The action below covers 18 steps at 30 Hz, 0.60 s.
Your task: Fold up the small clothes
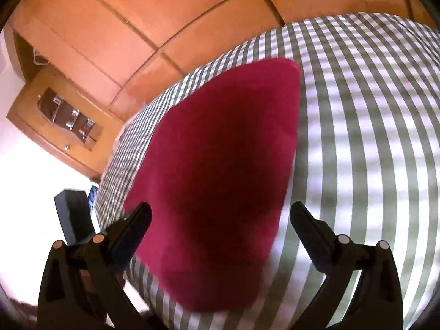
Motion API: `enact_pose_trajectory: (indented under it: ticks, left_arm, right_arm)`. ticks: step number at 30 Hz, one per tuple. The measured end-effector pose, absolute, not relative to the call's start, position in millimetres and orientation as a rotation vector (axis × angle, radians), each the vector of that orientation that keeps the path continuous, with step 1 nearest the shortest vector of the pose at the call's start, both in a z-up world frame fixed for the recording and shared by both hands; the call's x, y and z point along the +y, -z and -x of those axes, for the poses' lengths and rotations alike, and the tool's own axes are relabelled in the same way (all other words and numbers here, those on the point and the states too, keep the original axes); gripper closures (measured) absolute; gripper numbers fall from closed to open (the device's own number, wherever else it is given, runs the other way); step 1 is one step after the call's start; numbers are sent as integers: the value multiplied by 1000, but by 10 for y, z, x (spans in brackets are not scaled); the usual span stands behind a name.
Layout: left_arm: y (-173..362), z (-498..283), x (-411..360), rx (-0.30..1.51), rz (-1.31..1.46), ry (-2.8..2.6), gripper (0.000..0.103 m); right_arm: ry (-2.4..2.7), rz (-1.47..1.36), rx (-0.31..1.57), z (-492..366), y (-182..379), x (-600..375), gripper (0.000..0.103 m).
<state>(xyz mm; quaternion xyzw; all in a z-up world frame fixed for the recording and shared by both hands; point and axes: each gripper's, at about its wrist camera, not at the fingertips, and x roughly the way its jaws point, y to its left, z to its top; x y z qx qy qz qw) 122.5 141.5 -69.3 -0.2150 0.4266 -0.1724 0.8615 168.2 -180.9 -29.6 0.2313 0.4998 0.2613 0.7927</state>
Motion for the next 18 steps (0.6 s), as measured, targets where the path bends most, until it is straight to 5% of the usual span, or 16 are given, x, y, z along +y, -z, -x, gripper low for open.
enact_pose_trajectory:
  ticks: [5, 9, 11, 18]
  left_arm:
    - [752, -1307, 1500, 907, 522, 441, 58]
    - [813, -1291, 1543, 912, 614, 493, 64]
    - [775, -1272, 1495, 902, 637, 514, 64]
    - [414, -1337, 742, 894, 540, 619, 64]
  right_arm:
    - [-572, -533, 1145, -1973, 584, -1643, 12]
    - [-555, -501, 1119, -1905, 437, -1585, 46]
    - [-558, -476, 1070, -1777, 275, -1607, 52]
    - [-503, -448, 884, -1287, -231, -2200, 56]
